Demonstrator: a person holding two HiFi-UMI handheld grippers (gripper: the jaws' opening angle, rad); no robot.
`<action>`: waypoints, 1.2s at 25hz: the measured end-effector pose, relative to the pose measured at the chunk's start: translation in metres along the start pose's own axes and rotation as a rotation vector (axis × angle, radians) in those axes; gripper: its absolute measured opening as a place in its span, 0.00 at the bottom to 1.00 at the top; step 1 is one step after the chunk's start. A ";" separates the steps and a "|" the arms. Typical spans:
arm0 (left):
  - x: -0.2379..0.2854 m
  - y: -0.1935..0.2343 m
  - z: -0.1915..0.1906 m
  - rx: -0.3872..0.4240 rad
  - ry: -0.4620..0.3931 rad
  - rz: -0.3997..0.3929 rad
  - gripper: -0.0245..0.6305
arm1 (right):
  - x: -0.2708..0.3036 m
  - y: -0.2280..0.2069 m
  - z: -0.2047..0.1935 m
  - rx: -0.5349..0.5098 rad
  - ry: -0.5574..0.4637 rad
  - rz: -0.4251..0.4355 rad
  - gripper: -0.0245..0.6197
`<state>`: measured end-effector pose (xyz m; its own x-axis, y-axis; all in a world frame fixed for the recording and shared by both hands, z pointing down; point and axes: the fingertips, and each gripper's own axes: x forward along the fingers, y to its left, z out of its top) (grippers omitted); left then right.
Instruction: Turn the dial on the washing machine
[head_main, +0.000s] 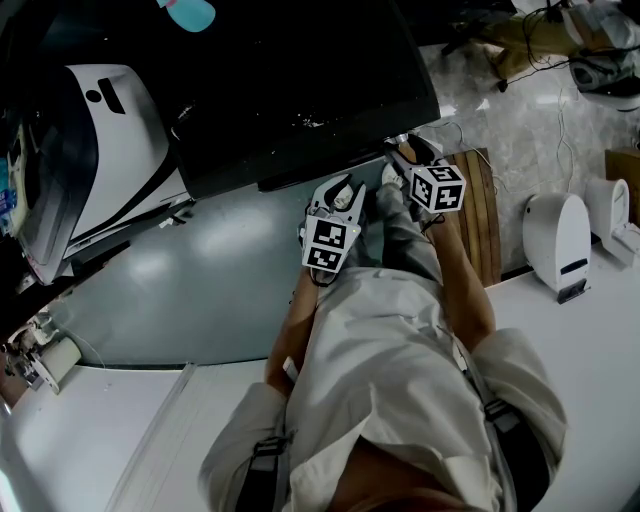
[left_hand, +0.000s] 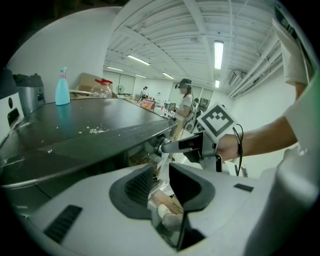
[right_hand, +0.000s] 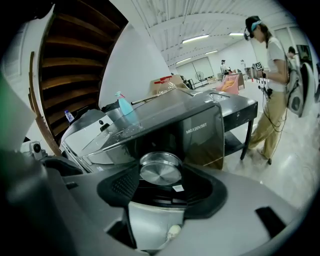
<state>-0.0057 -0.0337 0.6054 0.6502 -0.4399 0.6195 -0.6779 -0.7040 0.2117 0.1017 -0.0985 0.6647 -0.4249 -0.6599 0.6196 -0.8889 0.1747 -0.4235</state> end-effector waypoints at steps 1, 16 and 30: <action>0.000 0.000 0.000 0.000 0.001 0.000 0.20 | 0.000 0.000 0.000 0.007 -0.001 0.004 0.45; 0.001 -0.001 -0.001 0.001 0.003 -0.005 0.20 | 0.000 -0.003 -0.001 0.167 -0.031 0.080 0.45; 0.003 0.000 0.000 -0.005 0.007 -0.010 0.20 | 0.001 -0.006 0.001 0.312 -0.058 0.147 0.45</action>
<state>-0.0034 -0.0349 0.6069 0.6547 -0.4288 0.6225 -0.6730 -0.7056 0.2218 0.1070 -0.1004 0.6671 -0.5258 -0.6867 0.5020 -0.7201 0.0451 -0.6924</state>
